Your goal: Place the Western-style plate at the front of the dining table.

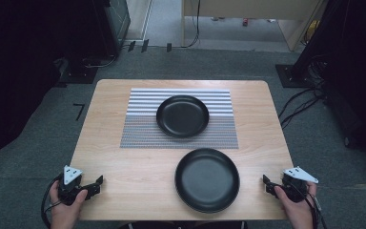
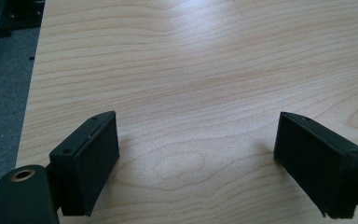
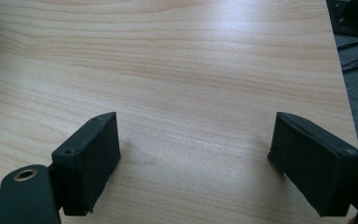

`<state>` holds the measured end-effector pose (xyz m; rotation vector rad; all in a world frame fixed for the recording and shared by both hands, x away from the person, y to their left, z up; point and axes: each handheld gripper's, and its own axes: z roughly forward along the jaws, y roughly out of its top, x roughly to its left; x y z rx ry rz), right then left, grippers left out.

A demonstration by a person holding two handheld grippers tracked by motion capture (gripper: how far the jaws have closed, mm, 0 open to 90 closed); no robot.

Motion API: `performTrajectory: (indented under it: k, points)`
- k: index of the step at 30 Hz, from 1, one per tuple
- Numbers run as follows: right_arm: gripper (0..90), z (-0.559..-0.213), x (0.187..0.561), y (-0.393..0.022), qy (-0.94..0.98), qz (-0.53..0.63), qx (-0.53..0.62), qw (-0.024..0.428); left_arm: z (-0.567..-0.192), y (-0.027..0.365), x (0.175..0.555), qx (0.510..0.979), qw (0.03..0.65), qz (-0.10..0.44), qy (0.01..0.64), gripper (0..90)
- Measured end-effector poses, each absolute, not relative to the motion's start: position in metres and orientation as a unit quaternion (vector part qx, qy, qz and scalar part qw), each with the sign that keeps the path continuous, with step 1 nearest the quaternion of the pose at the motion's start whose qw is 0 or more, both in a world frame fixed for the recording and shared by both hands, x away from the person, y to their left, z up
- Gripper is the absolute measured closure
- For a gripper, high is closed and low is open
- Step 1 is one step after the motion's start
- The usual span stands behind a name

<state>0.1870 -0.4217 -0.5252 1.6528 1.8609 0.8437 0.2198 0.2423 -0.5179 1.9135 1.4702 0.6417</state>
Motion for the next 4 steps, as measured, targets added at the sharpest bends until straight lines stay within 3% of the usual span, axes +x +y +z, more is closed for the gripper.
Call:
performTrajectory:
  k: [4]
  points:
    - [15.0,-0.5252,0.1870,-0.4217,0.685,0.310,0.608,0.254,-0.5179,0.2430,0.2195,0.728,0.317,0.243,0.557,13.8]
